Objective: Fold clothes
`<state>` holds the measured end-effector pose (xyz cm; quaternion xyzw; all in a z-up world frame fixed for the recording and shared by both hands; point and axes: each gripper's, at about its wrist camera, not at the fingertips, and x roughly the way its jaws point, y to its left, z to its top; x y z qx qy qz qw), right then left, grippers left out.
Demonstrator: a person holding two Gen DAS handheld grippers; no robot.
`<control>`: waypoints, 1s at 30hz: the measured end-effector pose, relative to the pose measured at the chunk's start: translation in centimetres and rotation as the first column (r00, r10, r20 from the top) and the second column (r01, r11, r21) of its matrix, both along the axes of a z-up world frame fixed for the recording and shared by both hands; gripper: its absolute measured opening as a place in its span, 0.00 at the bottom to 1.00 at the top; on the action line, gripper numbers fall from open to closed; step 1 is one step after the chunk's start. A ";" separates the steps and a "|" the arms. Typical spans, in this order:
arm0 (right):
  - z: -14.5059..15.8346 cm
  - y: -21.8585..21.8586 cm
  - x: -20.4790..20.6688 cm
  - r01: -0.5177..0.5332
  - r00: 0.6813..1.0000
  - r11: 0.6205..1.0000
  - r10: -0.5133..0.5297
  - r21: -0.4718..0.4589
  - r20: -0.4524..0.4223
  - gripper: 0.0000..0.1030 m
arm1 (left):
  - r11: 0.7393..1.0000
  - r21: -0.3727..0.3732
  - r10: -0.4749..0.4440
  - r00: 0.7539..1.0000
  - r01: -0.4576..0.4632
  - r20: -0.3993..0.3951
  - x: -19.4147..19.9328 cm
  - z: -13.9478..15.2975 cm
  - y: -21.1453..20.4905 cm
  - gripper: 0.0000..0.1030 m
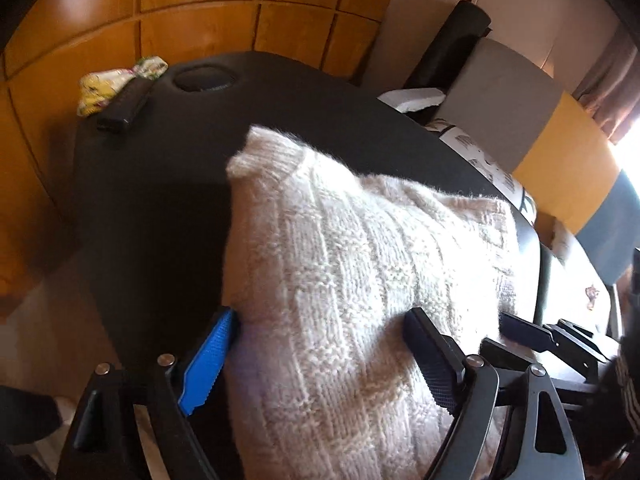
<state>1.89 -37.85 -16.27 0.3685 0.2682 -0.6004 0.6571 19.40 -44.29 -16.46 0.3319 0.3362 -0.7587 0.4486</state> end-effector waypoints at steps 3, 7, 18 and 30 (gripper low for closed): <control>2.1 1.5 1.1 0.092 0.996 0.993 -0.092 -0.070 0.003 0.37 | 0.996 -0.072 0.064 0.994 -0.057 0.087 1.0 2.1 0.8 0.83; 4.6 3.7 2.6 0.173 0.985 0.973 -0.171 -0.152 0.025 0.37 | 0.984 -0.164 0.088 0.992 -0.073 0.087 1.9 5.1 3.1 0.88; 5.8 5.4 6.4 0.160 0.985 0.977 -0.167 -0.142 -0.041 0.41 | 0.962 -0.271 0.072 0.994 -0.047 0.083 4.4 10.4 7.1 0.87; 5.0 5.2 7.9 0.122 0.984 0.988 -0.133 -0.097 -0.115 0.41 | 0.960 -0.275 0.057 0.998 -0.051 0.013 5.6 11.6 7.0 0.87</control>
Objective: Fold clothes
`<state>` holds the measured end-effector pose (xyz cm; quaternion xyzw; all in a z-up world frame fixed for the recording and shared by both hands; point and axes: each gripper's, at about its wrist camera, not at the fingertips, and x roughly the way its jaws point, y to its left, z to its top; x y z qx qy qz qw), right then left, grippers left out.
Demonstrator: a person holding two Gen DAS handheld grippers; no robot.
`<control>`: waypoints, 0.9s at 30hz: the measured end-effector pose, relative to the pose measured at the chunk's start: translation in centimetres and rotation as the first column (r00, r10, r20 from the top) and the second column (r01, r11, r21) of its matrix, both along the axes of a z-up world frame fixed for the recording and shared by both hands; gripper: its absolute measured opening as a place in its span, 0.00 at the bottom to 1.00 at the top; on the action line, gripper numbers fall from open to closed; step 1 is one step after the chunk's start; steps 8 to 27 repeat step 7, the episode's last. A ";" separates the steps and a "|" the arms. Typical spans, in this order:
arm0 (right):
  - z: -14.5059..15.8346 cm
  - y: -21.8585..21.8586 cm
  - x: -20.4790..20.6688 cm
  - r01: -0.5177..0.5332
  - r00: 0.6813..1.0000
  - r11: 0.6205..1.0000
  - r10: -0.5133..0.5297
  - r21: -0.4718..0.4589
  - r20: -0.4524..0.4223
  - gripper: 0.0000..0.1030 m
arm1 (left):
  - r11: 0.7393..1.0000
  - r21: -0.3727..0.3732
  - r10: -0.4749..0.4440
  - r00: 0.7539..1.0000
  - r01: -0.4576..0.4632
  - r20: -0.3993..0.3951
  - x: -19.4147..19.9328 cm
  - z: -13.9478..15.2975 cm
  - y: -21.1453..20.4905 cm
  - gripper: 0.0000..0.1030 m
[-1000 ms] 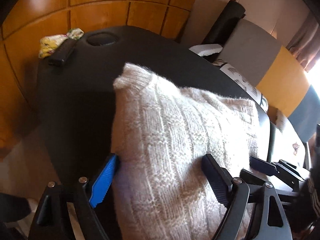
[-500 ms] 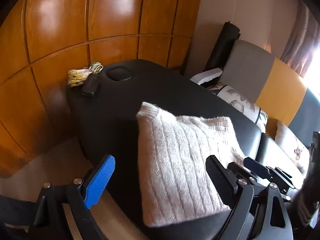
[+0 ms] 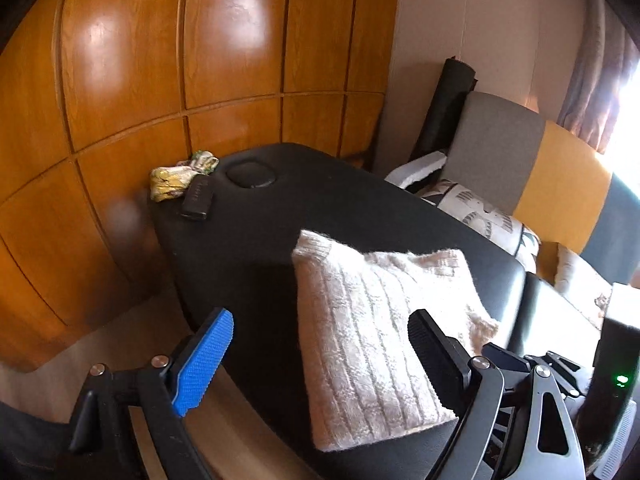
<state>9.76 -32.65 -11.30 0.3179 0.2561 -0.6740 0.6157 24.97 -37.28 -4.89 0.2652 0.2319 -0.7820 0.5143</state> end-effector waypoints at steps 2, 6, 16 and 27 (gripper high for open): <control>-0.3 0.0 -0.1 0.006 1.000 1.000 -0.006 0.010 -0.007 0.41 | 1.000 0.001 0.003 1.000 -0.003 -0.010 0.3 -0.1 0.0 0.85; -0.6 0.1 -0.4 0.014 1.000 1.000 -0.014 0.021 -0.006 0.41 | 1.000 -0.003 0.021 1.000 -0.021 0.001 0.3 -0.7 0.0 0.80; -0.7 0.1 -0.5 0.016 1.000 1.000 -0.016 0.021 -0.003 0.41 | 1.000 0.000 0.025 1.000 -0.025 0.012 0.3 -0.8 -0.1 0.80; -0.7 0.1 -0.5 0.016 1.000 1.000 -0.016 0.021 -0.003 0.41 | 1.000 0.000 0.025 1.000 -0.025 0.012 0.3 -0.8 -0.1 0.80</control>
